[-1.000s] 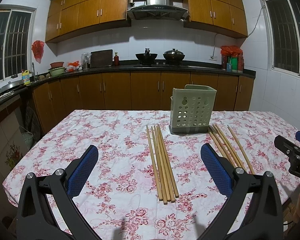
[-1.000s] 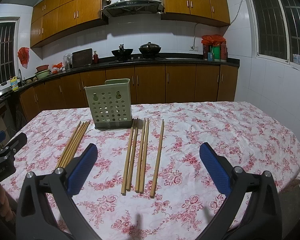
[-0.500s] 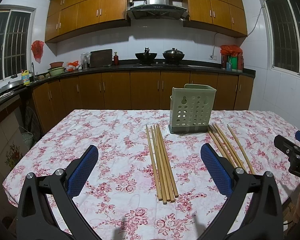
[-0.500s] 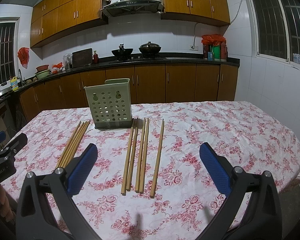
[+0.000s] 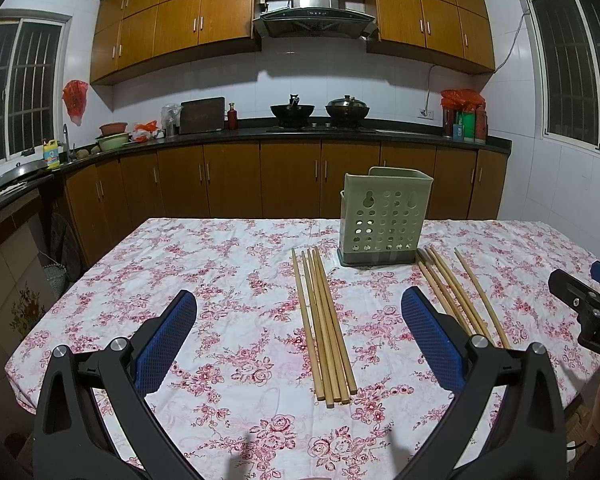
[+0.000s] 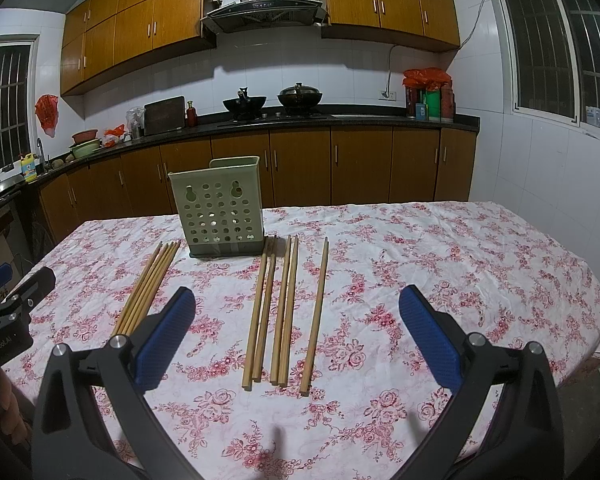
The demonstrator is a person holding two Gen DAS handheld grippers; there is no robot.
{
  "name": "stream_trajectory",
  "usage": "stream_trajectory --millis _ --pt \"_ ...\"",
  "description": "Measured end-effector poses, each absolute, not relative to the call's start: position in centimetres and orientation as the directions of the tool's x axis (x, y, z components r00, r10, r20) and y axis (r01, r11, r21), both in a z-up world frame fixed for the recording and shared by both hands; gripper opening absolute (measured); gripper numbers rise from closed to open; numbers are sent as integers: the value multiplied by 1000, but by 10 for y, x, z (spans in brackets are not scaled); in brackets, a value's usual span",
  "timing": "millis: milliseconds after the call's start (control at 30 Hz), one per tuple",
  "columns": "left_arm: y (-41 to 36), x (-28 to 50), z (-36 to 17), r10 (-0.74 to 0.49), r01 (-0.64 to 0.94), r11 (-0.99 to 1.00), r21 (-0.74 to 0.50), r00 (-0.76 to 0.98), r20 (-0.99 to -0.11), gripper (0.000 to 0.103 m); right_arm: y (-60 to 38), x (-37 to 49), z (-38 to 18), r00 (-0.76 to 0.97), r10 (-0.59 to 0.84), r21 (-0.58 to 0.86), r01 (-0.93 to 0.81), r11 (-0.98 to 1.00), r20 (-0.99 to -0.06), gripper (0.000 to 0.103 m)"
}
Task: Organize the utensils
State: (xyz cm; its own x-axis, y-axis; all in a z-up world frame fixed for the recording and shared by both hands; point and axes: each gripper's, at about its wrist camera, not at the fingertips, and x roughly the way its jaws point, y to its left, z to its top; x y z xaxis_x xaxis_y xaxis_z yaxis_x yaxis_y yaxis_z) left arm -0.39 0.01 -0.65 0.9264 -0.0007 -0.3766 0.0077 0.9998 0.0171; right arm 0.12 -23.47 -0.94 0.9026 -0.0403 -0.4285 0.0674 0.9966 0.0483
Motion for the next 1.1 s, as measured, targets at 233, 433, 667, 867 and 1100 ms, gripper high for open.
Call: stream_trajectory --millis 233,433,667,867,1100 --pt "0 -4 -6 0 8 1000 18 926 -378 101 -235 3 -10 902 -41 49 68 996 -430 99" --pt "-1 -7 -10 0 7 1000 17 925 -380 101 -236 5 -12 900 -40 51 69 996 -434 99" --pt "-3 1 -19 8 1 1000 21 920 -392 101 -238 7 -14 893 -41 57 74 996 -448 99" --pt "7 16 -29 34 -26 999 24 883 -469 101 -256 26 -27 843 -38 106 111 988 -536 99" --pt "26 48 -45 47 -67 998 -12 799 -599 98 -279 61 -52 742 -61 124 192 974 -667 86"
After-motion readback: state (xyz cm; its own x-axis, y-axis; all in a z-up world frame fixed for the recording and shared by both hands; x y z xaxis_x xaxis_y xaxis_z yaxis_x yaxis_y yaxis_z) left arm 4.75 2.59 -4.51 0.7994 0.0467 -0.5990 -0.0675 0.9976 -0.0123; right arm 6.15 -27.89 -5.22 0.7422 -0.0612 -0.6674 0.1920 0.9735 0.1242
